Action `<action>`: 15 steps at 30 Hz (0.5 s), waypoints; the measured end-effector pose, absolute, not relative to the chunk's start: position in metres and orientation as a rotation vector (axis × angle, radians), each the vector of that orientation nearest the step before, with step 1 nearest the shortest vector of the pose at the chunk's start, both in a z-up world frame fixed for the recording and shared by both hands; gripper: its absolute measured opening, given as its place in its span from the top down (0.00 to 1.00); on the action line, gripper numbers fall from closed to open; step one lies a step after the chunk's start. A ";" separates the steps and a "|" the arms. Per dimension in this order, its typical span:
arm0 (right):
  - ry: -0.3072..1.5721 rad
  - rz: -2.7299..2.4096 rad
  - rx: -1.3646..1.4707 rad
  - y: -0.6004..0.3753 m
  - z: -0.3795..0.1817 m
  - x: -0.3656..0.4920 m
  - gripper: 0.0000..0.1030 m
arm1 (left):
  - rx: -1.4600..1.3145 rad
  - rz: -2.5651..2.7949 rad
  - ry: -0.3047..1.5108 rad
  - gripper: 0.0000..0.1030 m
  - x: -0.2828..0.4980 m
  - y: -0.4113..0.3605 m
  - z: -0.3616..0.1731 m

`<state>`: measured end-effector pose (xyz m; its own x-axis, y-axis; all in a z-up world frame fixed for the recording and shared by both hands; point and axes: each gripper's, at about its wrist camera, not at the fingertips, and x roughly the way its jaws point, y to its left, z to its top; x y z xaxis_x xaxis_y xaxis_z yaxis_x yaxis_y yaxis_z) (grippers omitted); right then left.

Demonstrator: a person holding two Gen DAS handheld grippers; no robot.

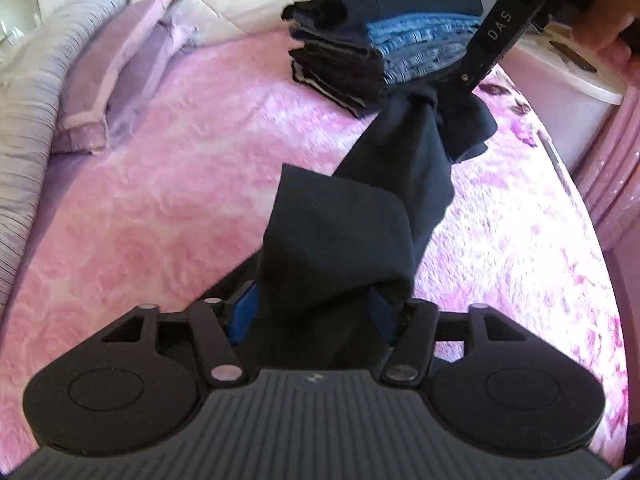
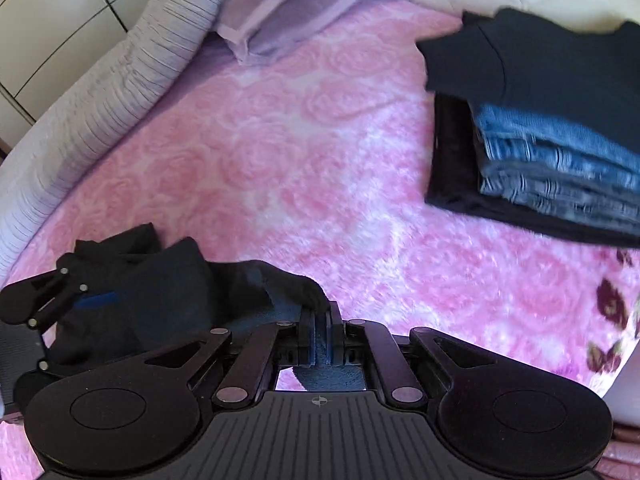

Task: Fold clothes

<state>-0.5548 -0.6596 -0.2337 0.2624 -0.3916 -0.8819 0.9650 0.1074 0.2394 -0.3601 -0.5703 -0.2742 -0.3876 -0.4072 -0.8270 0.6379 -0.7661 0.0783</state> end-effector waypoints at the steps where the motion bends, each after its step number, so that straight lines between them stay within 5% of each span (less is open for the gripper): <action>1: 0.752 -1.146 0.979 -0.659 -0.234 -0.556 0.97 | 1.192 -2.152 0.358 0.99 -0.356 -0.571 -0.274; 10: 0.800 -1.144 0.947 -0.646 -0.241 -0.549 0.97 | 0.974 -1.892 0.522 0.99 -0.248 -0.559 -0.219; 12: 0.799 -1.144 0.954 -0.643 -0.243 -0.545 0.97 | 0.949 -1.910 0.532 0.71 -0.258 -0.563 -0.216; 15: 0.789 -1.145 0.949 -0.638 -0.241 -0.538 0.97 | 0.897 -1.963 0.550 0.42 -0.287 -0.573 -0.215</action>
<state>-0.5383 -0.6383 -0.2413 0.2411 -0.3819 -0.8922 0.9697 0.1316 0.2057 -0.2865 -0.5727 -0.2147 -0.3489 -0.5378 -0.7675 0.8584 -0.5120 -0.0315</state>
